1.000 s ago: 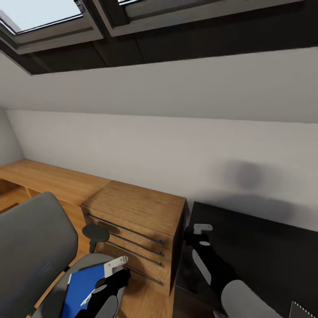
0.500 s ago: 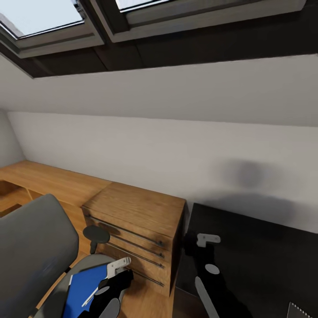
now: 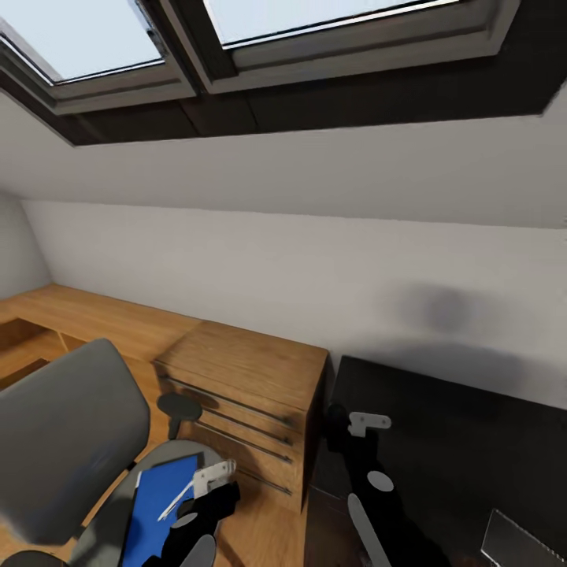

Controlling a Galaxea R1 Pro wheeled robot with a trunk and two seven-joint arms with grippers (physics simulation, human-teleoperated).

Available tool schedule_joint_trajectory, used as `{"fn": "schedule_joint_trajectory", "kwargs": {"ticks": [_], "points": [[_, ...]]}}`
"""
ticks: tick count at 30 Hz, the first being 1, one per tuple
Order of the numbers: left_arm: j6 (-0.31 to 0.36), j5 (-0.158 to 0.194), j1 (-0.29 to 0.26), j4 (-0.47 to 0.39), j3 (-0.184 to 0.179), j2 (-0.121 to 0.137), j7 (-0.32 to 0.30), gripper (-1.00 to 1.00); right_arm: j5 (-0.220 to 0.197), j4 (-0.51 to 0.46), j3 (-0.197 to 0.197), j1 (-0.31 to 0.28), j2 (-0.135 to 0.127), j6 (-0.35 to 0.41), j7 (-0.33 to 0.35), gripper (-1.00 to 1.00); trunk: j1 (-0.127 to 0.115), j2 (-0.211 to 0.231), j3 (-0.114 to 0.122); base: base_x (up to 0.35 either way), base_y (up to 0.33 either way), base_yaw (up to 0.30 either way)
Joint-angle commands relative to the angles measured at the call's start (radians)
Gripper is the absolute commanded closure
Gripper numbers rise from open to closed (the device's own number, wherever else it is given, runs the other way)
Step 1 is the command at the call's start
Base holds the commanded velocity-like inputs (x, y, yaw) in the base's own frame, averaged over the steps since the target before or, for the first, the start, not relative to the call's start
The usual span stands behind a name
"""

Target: In the bedroom, organize the workspace by keeping the computer under the desk, ensuring the monitor is on the desk, placing the keyboard on the desk next to the monitor, placing the mouse on the desk next to the keyboard, moving the folder from the swivel chair onto the desk next to the mouse, stacking the notebook on top of the folder with the pen on top of the notebook, and positioning the swivel chair next to the desk.

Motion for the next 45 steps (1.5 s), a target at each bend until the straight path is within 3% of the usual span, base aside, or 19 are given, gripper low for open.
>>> {"fn": "schedule_joint_trajectory", "kwargs": {"ticks": [1, 21, 25, 30, 43, 45], "points": [[0.003, 0.004, -0.001, -0.003, -0.002, 0.001, 0.007, -1.00, -0.011, -0.001, 0.002, -0.001, 0.000, 0.001, -0.009, 1.00, -0.004, 0.006, 0.002, -0.334, 0.000, 0.000], [-0.067, 0.009, -0.001, -0.006, -0.005, 0.003, 0.003, -1.00, -0.011, 0.027, 0.001, -0.001, 0.004, 0.001, -0.009, 1.00, -0.081, 0.146, 0.069, -0.336, 0.000, -0.091], [-0.068, 0.009, -0.001, -0.005, -0.004, 0.003, 0.003, -1.00, -0.010, 0.030, 0.003, -0.001, -0.001, -0.050, -0.007, 1.00, -0.096, 0.174, 0.081, -0.271, -0.064, -0.001], [-0.069, 0.011, -0.001, -0.004, -0.001, 0.006, 0.003, -1.00, -0.009, 0.072, 0.001, -0.001, -0.005, -0.069, -0.004, 1.00, -0.096, 0.174, 0.085, -0.032, -0.010, -0.158], [-0.069, 0.007, -0.001, -0.001, -0.005, 0.003, 0.004, -1.00, -0.010, 0.078, -0.004, -0.001, -0.058, -0.071, -0.002, 1.00, -0.096, 0.174, 0.100, -0.001, 0.000, -0.231], [-0.069, 0.007, -0.001, -0.003, -0.006, 0.002, 0.003, -1.00, -0.012, 0.071, -0.003, -0.001, -0.083, -0.071, -0.002, 1.00, -0.096, 0.174, 0.101, 0.000, 0.000, -0.141]]}}
